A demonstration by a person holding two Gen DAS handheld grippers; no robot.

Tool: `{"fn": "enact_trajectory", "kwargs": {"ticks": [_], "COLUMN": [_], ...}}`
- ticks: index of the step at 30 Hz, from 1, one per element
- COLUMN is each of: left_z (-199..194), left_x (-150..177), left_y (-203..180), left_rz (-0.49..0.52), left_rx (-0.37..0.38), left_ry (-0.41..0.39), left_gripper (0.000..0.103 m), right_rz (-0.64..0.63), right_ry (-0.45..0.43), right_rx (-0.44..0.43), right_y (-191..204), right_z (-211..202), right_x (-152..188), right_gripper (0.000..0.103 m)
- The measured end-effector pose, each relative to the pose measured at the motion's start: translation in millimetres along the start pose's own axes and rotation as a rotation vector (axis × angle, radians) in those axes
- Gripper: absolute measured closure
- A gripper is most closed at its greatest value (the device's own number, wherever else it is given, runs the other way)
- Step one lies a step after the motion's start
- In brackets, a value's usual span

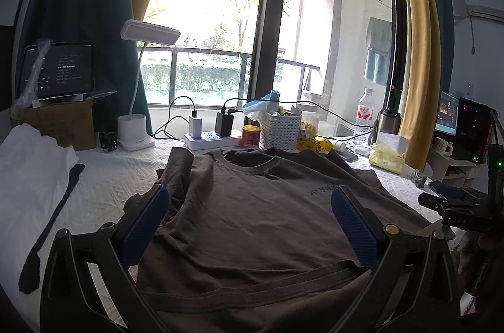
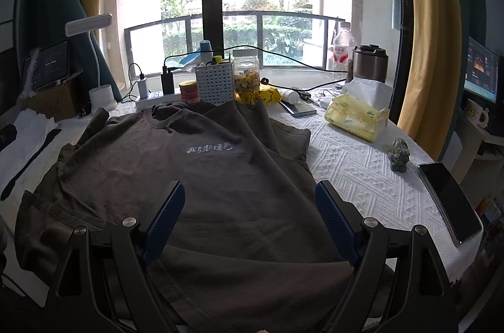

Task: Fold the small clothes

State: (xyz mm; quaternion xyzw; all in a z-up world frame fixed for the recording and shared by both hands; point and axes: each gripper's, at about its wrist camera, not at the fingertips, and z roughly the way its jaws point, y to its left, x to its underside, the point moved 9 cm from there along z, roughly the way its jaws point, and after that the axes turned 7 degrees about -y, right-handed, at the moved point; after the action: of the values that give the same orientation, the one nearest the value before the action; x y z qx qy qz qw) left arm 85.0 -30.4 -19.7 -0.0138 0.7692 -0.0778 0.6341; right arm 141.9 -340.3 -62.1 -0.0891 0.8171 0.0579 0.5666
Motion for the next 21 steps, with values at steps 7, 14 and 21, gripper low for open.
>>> {"fn": "enact_trajectory", "kwargs": {"ticks": [7,14,21], "left_z": [-2,-1,20], "left_x": [-2,-3,-6], "left_y": [-1,1,3], "left_rz": [0.004,0.006,0.001], "left_rx": [0.008,0.0,-0.012], "left_ry": [-0.004,-0.008,0.021], "left_gripper": [0.001,0.001,0.001], "right_rz": [0.0,0.002,0.015], "right_ry": [-0.001,0.001,0.024], "right_rx": [0.0,0.0,0.005], "right_y": [1,-1,-11], "right_z": [0,1,21], "right_x": [0,-1,-10], "right_gripper": [0.016,0.016,0.016]}}
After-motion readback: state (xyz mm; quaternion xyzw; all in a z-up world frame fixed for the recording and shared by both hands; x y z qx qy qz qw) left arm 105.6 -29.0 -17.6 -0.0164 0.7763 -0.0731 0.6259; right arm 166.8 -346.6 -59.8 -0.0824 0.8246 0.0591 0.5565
